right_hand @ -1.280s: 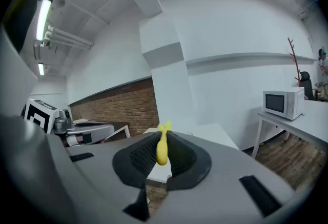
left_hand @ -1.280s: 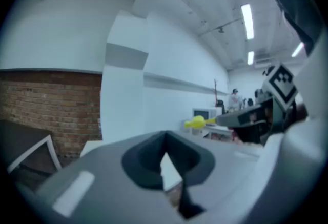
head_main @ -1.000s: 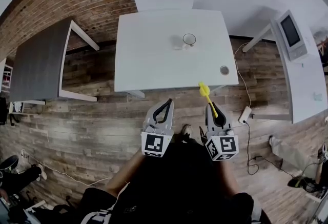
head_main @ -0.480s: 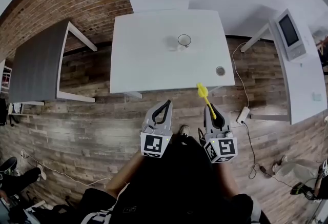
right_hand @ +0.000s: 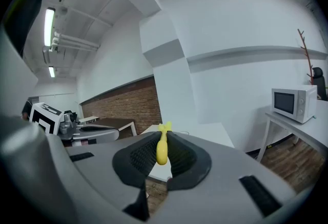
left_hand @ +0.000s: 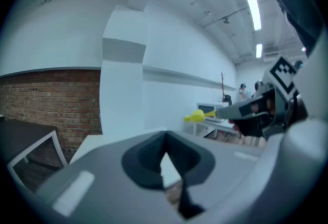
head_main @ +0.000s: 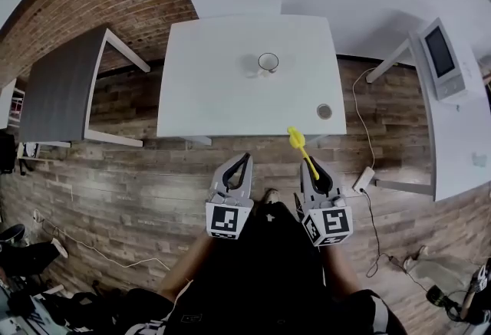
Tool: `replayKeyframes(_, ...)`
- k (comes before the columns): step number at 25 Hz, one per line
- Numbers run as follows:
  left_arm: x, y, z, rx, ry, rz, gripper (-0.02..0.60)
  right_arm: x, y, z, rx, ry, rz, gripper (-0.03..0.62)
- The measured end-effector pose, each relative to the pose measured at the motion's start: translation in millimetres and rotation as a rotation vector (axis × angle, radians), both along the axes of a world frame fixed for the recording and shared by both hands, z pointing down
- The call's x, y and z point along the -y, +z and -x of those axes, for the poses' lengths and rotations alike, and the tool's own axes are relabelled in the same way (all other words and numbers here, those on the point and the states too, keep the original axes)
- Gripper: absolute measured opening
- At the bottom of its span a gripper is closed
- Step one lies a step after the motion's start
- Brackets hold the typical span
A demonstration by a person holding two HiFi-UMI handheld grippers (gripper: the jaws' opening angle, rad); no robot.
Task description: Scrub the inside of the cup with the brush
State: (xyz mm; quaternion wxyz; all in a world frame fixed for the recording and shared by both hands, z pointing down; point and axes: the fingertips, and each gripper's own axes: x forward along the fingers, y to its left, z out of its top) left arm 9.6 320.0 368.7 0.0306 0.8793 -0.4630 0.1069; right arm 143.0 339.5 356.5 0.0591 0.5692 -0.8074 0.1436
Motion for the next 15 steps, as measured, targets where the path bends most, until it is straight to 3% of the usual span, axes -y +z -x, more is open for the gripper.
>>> replayKeyframes(8, 27.8, 12.5, 0.5, 0.017, -0.009, 0.027, 0.005, 32.3, 14.1, -3.6, -0.005, -0.017, 0.033, 0.029)
replayKeyframes(15, 96.3, 26.3, -2.4, 0.024, 0.078, 0.033, 0.005, 89.1, 16.9, 2.6, -0.044, 0.016, 0.042, 0.029)
